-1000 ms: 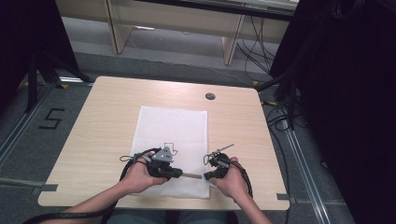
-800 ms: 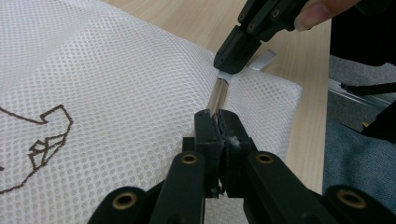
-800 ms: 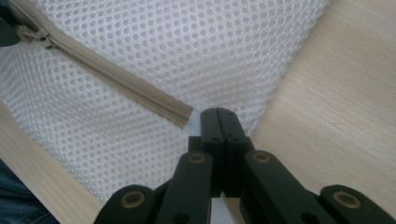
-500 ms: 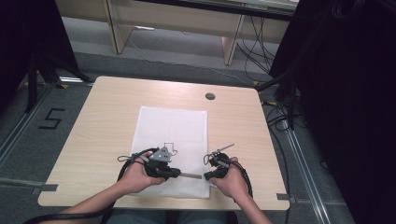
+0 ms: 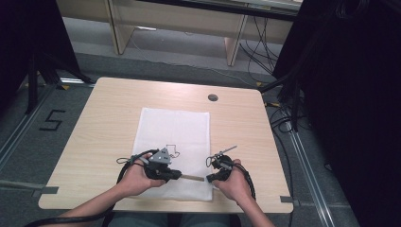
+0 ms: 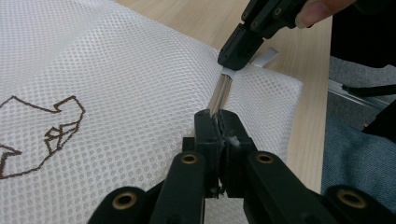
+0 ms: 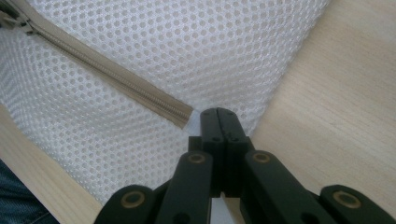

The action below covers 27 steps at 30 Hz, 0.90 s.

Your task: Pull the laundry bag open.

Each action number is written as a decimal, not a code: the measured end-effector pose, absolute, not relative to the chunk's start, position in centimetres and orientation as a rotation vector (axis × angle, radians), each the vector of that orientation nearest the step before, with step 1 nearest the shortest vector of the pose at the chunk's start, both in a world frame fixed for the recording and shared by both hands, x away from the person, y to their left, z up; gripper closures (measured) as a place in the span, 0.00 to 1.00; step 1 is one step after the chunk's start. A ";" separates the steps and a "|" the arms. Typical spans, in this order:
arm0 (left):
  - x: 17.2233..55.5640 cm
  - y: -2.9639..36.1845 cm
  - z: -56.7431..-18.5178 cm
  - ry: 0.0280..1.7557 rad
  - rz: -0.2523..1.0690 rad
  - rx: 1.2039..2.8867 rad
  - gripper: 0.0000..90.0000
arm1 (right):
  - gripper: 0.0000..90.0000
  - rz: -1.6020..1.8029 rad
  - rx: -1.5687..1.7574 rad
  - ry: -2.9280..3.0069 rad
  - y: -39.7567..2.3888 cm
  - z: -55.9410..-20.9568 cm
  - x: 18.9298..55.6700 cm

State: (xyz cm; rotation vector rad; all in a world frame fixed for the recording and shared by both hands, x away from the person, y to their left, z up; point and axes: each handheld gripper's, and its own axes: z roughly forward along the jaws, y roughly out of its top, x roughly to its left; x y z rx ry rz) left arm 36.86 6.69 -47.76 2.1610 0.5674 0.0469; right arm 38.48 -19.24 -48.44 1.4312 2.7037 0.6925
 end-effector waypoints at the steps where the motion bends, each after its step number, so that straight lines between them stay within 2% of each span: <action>1: 36.9 6.7 -47.7 0.564 0.050 2.162 0.97 | 1.00 0.693 1.430 2.702 -19.2 -48.5 38.5; 27: 36.8 8.0 -47.8 0.592 0.048 2.143 0.97 | 1.00 0.671 1.425 2.696 -19.0 -48.3 38.3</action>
